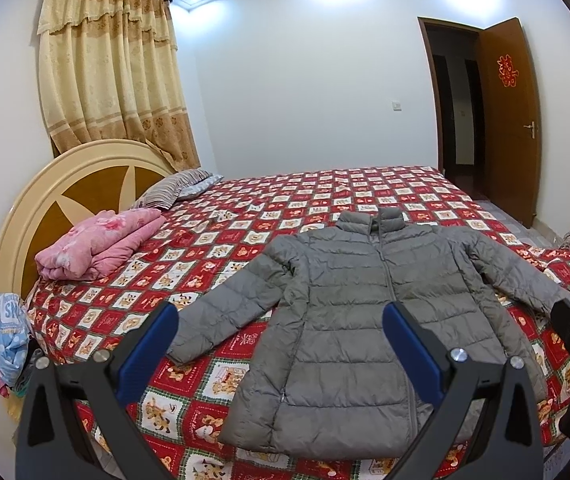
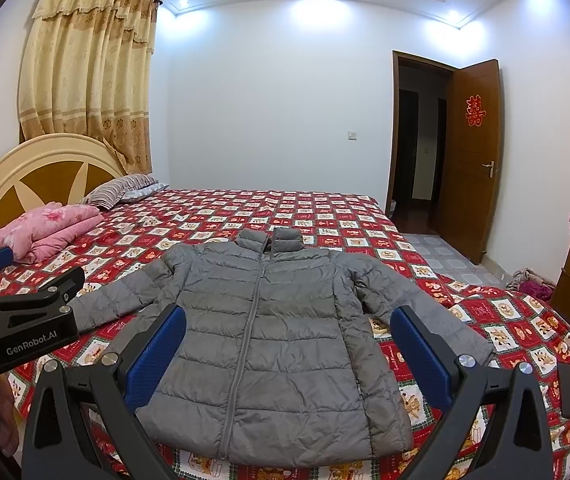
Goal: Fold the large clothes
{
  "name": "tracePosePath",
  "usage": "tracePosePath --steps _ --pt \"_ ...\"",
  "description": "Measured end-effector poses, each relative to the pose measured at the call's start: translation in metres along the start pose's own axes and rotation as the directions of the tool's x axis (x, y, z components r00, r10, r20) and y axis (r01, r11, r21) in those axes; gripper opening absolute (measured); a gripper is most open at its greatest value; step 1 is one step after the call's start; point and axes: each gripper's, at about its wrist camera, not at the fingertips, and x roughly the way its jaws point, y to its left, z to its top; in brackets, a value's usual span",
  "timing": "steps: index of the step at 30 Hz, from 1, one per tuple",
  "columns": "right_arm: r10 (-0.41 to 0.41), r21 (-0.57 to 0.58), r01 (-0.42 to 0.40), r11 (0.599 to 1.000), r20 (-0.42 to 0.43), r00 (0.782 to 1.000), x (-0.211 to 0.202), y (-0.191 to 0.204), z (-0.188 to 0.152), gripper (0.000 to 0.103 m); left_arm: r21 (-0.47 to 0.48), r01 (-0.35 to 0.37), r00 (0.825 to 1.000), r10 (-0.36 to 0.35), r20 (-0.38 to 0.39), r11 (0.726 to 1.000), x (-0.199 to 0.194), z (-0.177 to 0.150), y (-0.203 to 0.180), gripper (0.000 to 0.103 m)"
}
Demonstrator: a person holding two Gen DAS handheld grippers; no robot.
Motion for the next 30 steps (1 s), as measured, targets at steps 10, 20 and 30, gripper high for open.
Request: tracePosePath --steps 10,20,30 --pt "0.0 -0.001 0.0 1.0 -0.001 1.0 -0.0004 0.0011 0.0004 0.102 0.001 -0.004 1.0 0.004 0.005 1.0 -0.001 0.0011 0.0019 0.103" --pt "0.005 -0.002 -0.005 1.0 -0.001 1.0 -0.0006 0.0018 0.0003 0.102 0.002 -0.005 1.0 0.005 0.009 1.0 -0.001 0.0033 0.004 0.103" --pt "0.006 -0.002 -0.006 1.0 -0.001 1.0 -0.0009 0.0025 0.0005 0.102 0.003 -0.006 1.0 0.006 0.011 1.0 -0.0012 0.0022 0.0031 0.103"
